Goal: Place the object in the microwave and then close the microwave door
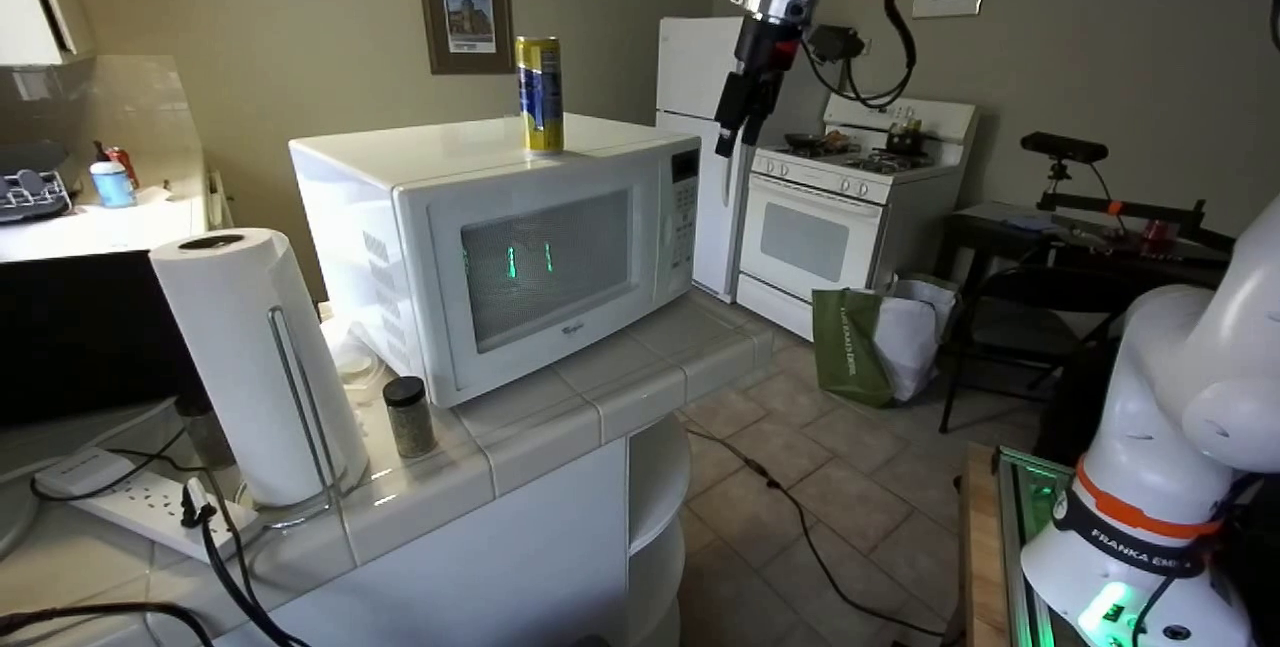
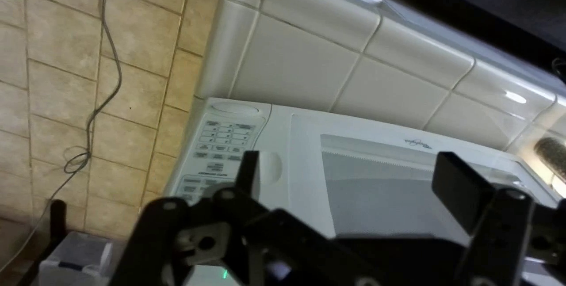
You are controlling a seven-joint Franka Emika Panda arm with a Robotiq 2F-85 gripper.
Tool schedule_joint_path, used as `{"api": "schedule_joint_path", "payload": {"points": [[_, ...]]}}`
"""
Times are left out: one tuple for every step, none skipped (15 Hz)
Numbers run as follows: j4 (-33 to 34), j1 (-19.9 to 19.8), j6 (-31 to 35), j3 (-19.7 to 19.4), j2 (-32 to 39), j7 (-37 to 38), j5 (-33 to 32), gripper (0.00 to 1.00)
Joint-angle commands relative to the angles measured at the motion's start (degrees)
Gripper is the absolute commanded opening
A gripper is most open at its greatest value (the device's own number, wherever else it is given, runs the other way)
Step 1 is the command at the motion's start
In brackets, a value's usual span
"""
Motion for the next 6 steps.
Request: {"api": "schedule_joint_path", "payload": {"points": [[0.10, -1.07, -0.71, -0.44, -0.17, -2.79, 0.18, 1.00], [0.14, -1.48, -0.83, -0.95, -0.29, -3.69, 0.17, 1.00], [0.23, -1.64, -0.83, -0.97, -0.28, -3.68, 0.15, 0.99], [0.27, -1.59, -0.83, -0.83, -0.25, -3.65, 0.15, 0.99], [0.30, -1.51, -0.83, -0.56, -0.20, -3.55, 0.13, 1.00], [0.30, -1.42, -0.83, -0.31, -0.18, -3.41, 0.12, 1.00]]}}
